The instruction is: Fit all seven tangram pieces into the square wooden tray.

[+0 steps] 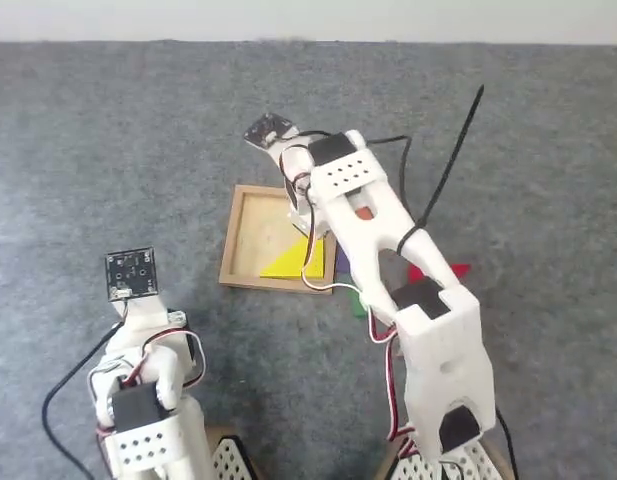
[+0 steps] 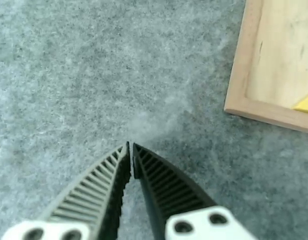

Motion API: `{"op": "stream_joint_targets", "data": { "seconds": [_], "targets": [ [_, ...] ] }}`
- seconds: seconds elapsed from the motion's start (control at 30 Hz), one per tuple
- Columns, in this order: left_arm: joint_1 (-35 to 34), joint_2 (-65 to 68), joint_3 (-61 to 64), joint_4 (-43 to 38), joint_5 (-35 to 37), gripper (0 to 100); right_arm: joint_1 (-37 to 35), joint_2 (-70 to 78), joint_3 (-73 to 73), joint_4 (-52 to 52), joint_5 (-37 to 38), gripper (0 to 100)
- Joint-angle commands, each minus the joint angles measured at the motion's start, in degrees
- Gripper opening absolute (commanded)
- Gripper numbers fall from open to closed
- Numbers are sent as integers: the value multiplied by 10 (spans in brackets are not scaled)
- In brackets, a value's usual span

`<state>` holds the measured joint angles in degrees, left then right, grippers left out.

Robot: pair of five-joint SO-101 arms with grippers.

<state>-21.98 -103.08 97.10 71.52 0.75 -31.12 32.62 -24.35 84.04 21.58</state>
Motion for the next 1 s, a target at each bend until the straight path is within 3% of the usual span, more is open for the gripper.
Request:
{"op": "stream_joint_targets", "data": {
  "seconds": [0.0, 0.23, 0.53, 0.77, 0.9, 0.97],
  "targets": [
    [-3, -10, -7, 7, -4, 13, -18, -63, 17, 21, -5, 8],
    [-3, -10, -7, 7, -4, 13, -53, -61, 137, -95, -4, 8],
    [-3, -10, -7, 7, -4, 13, -56, -20, 113, -197, 0, 9],
    [0, -10, -7, 4, -4, 13, -88, -40, 76, -144, 102, 8],
    [-4, -10, -44, -11, -5, 13, -55, -196, 103, -73, 98, 8],
    [-7, -10, -80, -45, -52, 18, -19, -300, 143, -63, 68, 8]
  ]
}}
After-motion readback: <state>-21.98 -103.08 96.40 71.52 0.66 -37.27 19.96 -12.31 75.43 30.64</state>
